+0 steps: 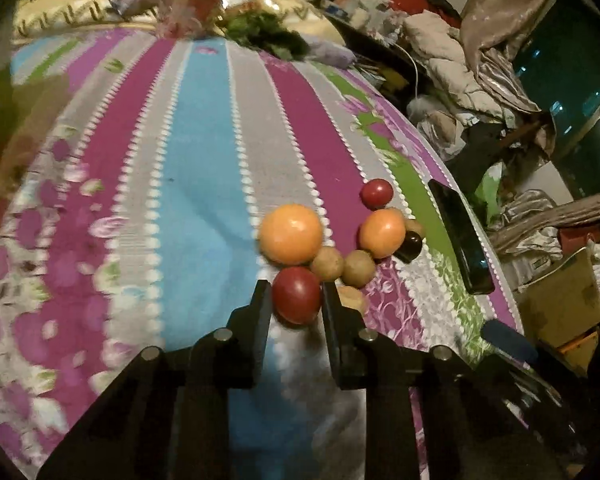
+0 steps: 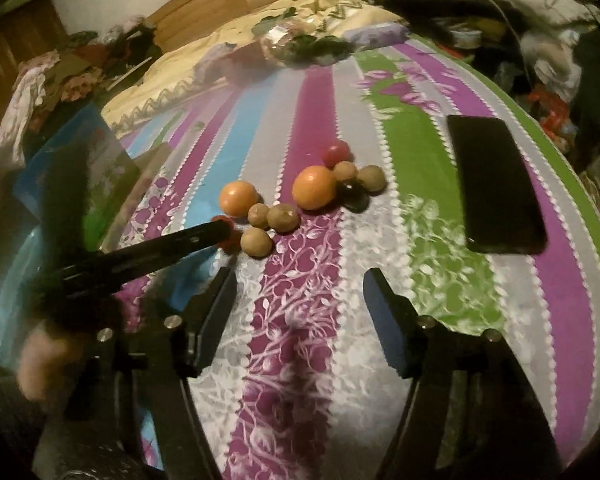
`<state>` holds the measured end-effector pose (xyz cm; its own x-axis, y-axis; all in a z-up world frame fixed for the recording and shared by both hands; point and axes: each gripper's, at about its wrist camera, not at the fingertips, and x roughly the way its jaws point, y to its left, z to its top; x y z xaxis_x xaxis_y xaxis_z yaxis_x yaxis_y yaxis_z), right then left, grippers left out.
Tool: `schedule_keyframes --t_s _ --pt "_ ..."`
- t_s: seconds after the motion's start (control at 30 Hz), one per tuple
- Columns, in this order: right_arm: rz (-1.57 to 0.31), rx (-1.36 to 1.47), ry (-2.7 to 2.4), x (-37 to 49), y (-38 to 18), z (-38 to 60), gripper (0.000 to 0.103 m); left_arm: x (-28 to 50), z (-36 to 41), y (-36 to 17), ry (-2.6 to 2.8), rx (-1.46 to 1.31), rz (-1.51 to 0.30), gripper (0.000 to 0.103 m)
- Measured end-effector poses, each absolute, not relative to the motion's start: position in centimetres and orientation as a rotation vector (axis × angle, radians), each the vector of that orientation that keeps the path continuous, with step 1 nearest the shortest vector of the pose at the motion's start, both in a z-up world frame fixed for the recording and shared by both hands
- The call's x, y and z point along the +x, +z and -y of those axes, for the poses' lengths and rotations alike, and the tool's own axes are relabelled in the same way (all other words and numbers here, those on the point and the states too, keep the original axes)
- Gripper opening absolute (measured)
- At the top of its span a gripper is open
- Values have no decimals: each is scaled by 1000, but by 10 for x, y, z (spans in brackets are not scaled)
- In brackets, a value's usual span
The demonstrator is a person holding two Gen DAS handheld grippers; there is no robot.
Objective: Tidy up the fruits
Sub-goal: 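Grasp another red tomato with the left tool while the right grasps a brown fruit, then carry the red tomato and brown fruit in both tools over the basket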
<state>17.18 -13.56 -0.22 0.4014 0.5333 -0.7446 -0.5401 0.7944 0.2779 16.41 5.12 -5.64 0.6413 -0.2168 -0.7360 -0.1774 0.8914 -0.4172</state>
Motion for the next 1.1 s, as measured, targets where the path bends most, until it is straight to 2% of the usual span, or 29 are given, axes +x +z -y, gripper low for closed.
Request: schedule_keyframes --t_s 0.23,0.4,0.57,0.77,0.97,1.1 --pt "-947 -109 794 180 -32 83 49 138 -58 -63 27 -423 -879 25" --pt "-948 -151 788 189 -40 69 49 138 -57 -69 18 -420 -849 26" --pt "-941 -172 768 194 -42 65 34 142 -55 -73 25 -426 -848 28" --pt "-924 -220 744 192 -45 58 28 143 -54 -76 26 -426 -850 31" --pt "-860 -225 686 182 -32 65 27 142 -47 -69 73 -367 -850 27" --pt "-804 -201 605 174 -7 78 27 130 -45 -45 139 -343 -794 27"
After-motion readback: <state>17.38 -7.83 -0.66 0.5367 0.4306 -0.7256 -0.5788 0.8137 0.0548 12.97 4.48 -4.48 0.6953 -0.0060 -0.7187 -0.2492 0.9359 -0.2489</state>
